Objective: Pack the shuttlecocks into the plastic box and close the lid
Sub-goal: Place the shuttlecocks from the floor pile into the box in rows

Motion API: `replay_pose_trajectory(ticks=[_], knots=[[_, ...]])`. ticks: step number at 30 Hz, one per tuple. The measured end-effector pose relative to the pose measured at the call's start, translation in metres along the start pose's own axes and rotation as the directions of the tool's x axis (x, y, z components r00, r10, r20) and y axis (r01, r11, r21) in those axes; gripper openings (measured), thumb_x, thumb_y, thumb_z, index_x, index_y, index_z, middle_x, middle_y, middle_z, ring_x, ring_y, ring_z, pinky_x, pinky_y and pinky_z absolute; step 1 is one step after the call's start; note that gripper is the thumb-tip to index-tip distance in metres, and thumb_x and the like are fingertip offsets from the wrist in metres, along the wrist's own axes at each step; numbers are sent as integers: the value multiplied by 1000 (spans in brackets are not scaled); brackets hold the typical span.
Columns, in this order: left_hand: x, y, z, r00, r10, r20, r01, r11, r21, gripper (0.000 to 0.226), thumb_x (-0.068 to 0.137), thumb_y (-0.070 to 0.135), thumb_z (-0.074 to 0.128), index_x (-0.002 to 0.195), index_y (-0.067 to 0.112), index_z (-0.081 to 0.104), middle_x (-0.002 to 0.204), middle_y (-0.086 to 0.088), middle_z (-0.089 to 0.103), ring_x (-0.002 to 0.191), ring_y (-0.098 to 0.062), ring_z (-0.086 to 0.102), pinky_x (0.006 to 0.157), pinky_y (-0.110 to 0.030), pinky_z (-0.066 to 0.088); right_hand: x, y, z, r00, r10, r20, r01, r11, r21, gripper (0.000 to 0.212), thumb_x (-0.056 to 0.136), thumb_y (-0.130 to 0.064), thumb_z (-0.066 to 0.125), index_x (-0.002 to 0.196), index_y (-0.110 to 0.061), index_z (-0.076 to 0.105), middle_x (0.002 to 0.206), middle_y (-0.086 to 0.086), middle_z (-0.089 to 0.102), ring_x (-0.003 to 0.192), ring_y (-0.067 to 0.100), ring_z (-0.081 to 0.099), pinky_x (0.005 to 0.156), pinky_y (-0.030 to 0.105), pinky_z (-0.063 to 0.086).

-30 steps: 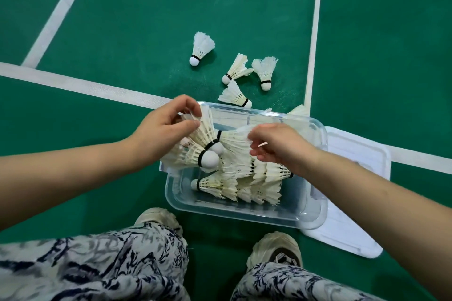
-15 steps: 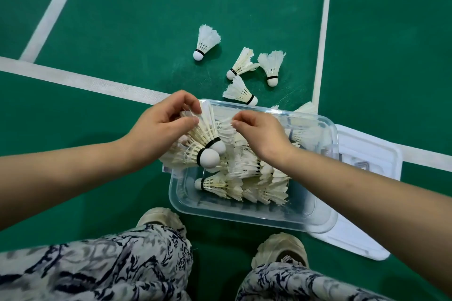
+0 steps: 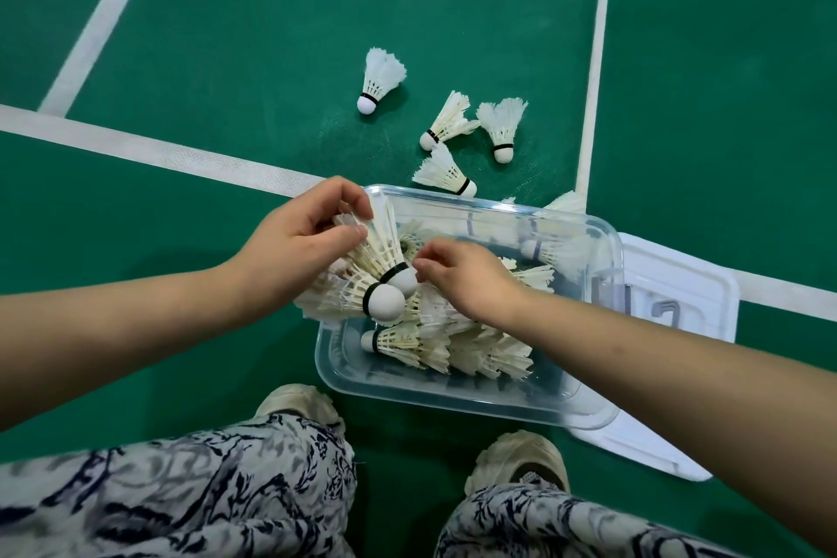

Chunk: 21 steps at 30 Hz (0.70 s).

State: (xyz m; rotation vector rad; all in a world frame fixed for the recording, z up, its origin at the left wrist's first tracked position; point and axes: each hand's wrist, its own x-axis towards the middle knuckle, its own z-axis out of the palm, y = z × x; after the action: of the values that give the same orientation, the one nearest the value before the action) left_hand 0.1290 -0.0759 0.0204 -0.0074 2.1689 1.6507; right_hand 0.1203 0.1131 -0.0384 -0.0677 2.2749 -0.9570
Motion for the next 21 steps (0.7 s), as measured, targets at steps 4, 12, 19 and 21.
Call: replay_pose_trajectory(ticks=[4, 12, 19, 21], knots=[[0, 1, 1, 1000, 0, 22, 0, 1000, 1, 24, 61, 43, 55, 82, 31, 56, 78, -19, 50, 67, -21, 43, 67, -35, 37, 4, -2, -2, 999, -47, 17, 49, 986, -161, 27, 95, -36, 45, 107, -19, 63, 108, 4, 67, 100, 23, 58, 82, 33, 46], [2, 0, 4, 999, 1, 32, -1, 1000, 15, 26, 61, 42, 55, 83, 28, 55, 78, -17, 50, 67, -21, 44, 66, -34, 37, 0, 0, -4, 992, -110, -59, 96, 973, -210, 25, 90, -27, 50, 110, -18, 63, 114, 5, 60, 104, 21, 54, 86, 31, 44], [7, -1, 18, 992, -9, 128, -8, 991, 132, 18, 71, 19, 60, 80, 34, 56, 70, 5, 54, 61, -8, 47, 61, -20, 44, -22, -13, -25, 966, -152, -210, 216, 920, 326, 16, 93, -20, 51, 106, -26, 58, 87, -11, 56, 79, 13, 54, 76, 33, 44], [8, 1, 24, 978, 23, 206, -68, 974, 214, 31, 78, 9, 64, 77, 39, 56, 70, 14, 58, 60, -1, 49, 62, -13, 44, -25, -14, -27, 971, -193, -143, 236, 883, 407, 21, 92, -21, 51, 108, -34, 55, 98, -10, 58, 91, 18, 58, 83, 35, 47]])
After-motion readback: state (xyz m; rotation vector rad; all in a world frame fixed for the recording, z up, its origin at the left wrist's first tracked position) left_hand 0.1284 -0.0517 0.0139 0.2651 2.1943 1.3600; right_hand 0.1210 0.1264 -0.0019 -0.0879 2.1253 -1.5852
